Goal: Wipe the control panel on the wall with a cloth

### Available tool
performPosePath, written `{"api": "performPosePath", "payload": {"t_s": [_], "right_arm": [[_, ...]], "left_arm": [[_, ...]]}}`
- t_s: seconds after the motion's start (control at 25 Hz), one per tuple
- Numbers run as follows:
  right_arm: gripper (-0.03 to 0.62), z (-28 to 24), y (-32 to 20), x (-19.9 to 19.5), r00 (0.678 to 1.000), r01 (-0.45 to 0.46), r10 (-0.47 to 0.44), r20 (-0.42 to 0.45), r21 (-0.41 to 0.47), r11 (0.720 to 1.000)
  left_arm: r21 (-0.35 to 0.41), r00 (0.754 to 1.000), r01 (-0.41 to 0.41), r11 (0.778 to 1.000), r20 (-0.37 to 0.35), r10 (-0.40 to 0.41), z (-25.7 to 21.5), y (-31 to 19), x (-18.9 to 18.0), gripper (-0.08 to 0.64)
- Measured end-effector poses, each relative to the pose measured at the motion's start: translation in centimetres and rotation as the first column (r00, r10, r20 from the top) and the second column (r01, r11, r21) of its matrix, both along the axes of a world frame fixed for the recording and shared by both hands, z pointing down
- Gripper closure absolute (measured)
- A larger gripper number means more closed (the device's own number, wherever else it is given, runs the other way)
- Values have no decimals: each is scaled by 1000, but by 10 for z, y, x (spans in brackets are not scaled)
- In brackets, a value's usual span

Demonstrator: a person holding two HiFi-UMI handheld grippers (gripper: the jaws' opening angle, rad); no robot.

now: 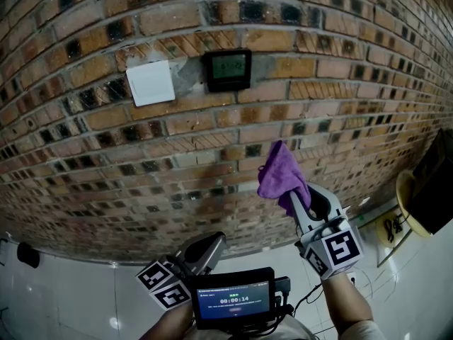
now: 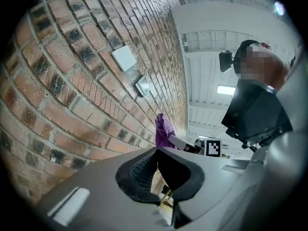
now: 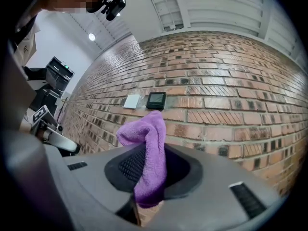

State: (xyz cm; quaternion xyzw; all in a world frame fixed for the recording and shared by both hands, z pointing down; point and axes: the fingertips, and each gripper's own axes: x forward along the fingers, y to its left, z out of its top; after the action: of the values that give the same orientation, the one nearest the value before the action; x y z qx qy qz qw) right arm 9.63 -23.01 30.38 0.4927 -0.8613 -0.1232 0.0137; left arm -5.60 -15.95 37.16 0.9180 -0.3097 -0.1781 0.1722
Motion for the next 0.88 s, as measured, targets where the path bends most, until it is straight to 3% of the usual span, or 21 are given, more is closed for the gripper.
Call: {"api": "performPosePath", "payload": {"t_s": [0.56,0.88], "right_arm": [[494,20,12,-2,999,21,-18,44,-76,997],[494,42,32,-14,998,58,-56,14,-127,990]], "left_arm": [[-8,999,44,999,1,-44,1,3,-16,572],[-22,999,44,999,6,-44,4,11,-15,572]]}}
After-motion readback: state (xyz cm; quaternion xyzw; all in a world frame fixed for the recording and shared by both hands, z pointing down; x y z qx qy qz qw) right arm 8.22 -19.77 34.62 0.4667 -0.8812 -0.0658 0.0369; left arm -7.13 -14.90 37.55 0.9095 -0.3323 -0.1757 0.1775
